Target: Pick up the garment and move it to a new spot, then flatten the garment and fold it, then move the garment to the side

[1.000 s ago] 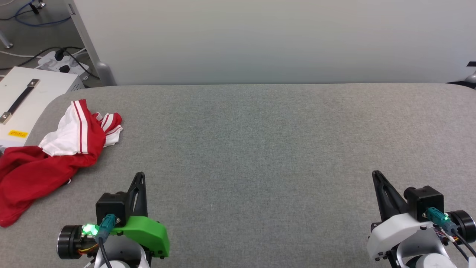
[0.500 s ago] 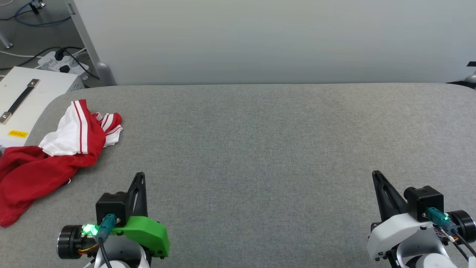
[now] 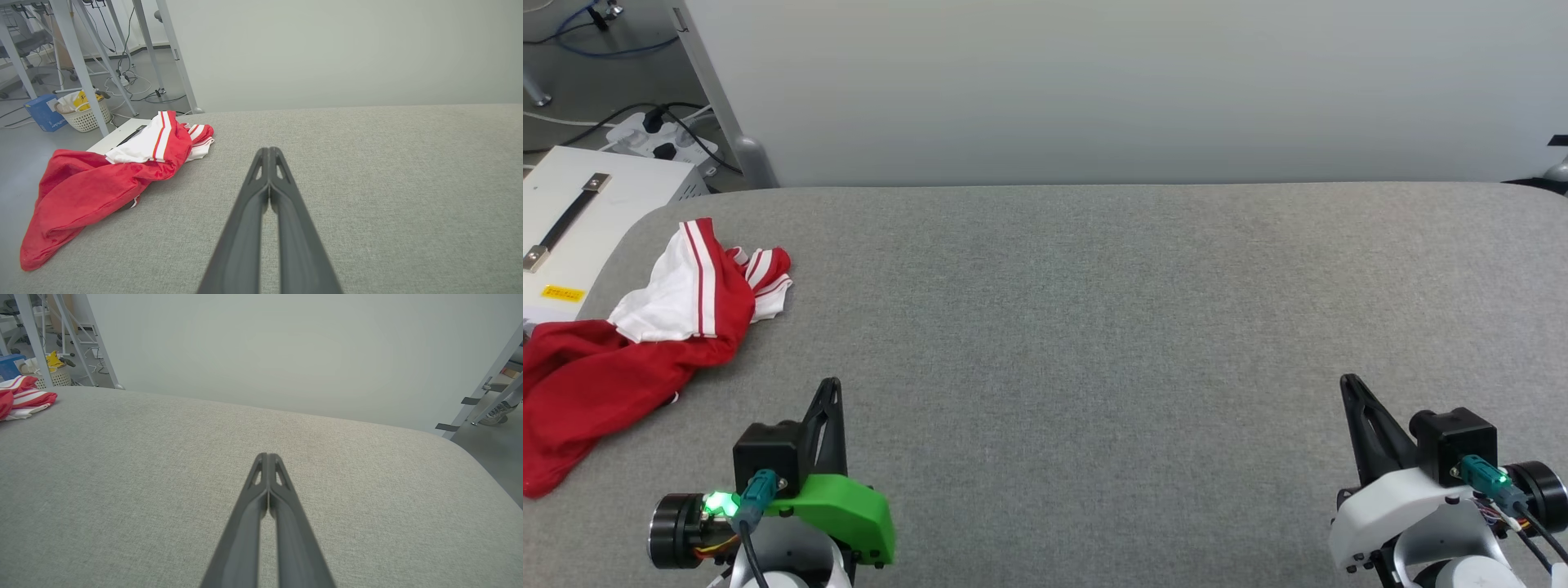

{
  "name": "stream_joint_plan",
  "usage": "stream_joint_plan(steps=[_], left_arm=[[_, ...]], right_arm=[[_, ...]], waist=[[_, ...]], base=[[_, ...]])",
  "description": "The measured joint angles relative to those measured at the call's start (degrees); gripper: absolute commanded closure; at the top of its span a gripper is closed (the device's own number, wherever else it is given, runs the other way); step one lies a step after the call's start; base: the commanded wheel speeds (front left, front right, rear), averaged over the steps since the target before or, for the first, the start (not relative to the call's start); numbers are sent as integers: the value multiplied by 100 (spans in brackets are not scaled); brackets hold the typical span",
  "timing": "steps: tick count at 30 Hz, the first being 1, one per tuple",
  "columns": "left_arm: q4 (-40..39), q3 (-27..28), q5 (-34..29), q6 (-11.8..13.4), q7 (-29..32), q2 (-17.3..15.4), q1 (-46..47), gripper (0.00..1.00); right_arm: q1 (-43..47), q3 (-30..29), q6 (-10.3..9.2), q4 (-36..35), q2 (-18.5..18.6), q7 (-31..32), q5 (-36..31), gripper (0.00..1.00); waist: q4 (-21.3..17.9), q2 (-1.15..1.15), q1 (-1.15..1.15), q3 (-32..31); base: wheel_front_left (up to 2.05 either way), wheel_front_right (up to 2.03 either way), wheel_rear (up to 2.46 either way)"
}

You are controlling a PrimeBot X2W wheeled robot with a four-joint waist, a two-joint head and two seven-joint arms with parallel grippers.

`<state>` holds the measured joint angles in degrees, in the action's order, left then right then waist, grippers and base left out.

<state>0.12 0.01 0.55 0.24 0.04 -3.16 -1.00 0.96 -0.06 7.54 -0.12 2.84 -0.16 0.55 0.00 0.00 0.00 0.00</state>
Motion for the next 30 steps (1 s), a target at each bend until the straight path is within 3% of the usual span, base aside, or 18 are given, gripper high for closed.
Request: stream_joint_plan(steps=[1,30], left_arm=[[1,1,1,0,0,0,-2,0],[-62,-29,101,110,-248,-2,-7,0]], right_arm=[[2,0,0,0,0,0,2,0],[5,-91,0,-133,-3,-227,275,0]], waist=[[0,0,0,0],[6,0,0,24]], base=[[0,0,0],[0,0,0]])
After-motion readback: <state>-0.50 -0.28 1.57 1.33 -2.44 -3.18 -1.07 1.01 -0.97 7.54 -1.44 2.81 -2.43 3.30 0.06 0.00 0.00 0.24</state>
